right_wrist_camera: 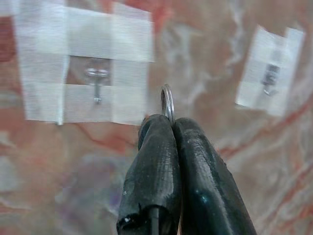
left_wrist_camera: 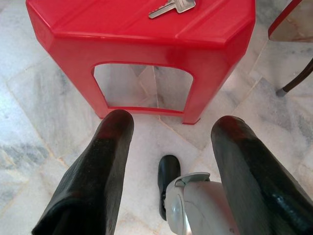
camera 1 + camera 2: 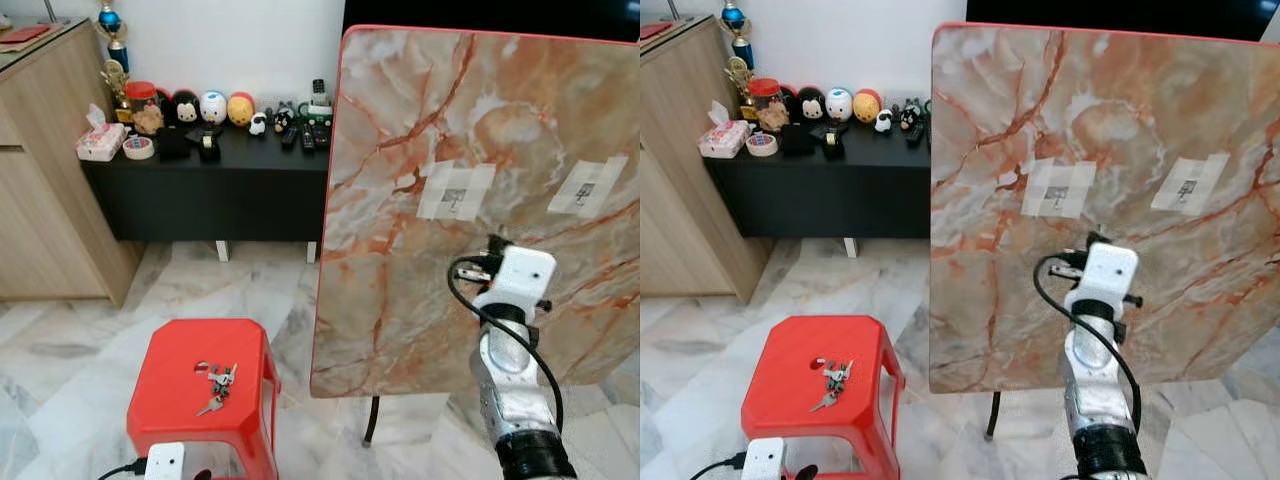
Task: Hang keys on a hook
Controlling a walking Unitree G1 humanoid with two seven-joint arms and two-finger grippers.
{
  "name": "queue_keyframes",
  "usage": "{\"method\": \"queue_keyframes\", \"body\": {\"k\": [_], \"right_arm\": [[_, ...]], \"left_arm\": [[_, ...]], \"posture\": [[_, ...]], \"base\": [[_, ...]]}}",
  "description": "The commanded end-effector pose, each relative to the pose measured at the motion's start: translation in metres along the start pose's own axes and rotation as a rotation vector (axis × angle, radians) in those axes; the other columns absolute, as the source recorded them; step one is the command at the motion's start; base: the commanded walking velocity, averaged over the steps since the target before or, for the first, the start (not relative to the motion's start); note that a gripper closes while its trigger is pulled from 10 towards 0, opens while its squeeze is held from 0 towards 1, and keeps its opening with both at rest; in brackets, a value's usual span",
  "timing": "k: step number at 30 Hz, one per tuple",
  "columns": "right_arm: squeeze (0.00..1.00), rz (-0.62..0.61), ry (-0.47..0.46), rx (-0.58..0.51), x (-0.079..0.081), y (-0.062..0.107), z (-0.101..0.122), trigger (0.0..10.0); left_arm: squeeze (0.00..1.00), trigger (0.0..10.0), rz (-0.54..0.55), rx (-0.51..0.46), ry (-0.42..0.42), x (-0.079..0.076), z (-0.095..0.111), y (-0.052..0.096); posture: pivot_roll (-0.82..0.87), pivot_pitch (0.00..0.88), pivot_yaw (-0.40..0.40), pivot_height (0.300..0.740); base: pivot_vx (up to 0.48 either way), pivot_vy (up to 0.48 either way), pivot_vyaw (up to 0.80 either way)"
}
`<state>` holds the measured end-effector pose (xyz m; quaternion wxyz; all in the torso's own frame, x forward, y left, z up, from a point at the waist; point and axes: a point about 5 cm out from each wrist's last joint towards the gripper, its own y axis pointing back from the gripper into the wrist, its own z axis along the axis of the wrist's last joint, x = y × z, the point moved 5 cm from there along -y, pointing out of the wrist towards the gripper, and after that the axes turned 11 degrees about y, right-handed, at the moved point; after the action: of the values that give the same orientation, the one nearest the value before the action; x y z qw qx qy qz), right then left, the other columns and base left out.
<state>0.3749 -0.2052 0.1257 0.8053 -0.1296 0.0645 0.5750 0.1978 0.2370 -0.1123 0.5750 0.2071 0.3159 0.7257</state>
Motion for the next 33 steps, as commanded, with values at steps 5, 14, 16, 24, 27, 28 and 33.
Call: {"method": "queue_keyframes", "body": {"k": [5,14,16,24,27,28,33], "right_arm": [[0.0,-0.011,0.068,-0.028,-0.002,-0.011,0.007,10.0],[0.0,0.0,0.126,0.022,0.008,-0.014,-0.002,10.0],[0.0,0.007,0.154,0.016,0.009,-0.014,-0.001,10.0],[0.0,0.025,0.246,-0.021,0.014,-0.017,0.004,10.0],[0.0,0.026,0.249,-0.028,0.016,-0.019,0.006,10.0],[0.0,0.028,0.254,-0.037,0.017,-0.02,0.008,10.0],[0.0,0.039,0.263,-0.048,0.022,-0.021,0.012,10.0]], "left_arm": [[0.0,10.0,0.0,0.01,0.008,-0.003,-0.002,-0.001],[0.0,10.0,0.002,0.013,0.014,-0.003,-0.003,0.0],[0.0,10.0,0.002,0.015,0.014,-0.003,-0.004,0.0],[0.0,10.0,0.003,0.014,0.016,-0.004,-0.004,0.0],[0.0,10.0,0.002,0.015,0.017,-0.004,-0.004,0.0],[0.0,10.0,0.001,0.016,0.018,-0.005,-0.004,0.0],[0.0,10.0,0.001,0.019,0.021,-0.006,-0.006,0.0]], "posture": [[0.07,0.0,-0.098,0.74],[0.07,0.0,-0.098,0.74],[0.07,0.0,-0.098,0.74],[0.07,0.0,-0.1,0.74],[0.07,0.0,-0.1,0.74],[0.07,0.0,-0.101,0.74],[0.07,0.0,-0.104,0.74]], "base": [[0.0,0.0,0.0],[0.0,0.0,0.0],[0.0,0.0,0.0],[0.0,0.0,0.0],[0.0,0.0,0.0],[0.0,0.0,0.0],[0.0,0.0,0.0]]}}
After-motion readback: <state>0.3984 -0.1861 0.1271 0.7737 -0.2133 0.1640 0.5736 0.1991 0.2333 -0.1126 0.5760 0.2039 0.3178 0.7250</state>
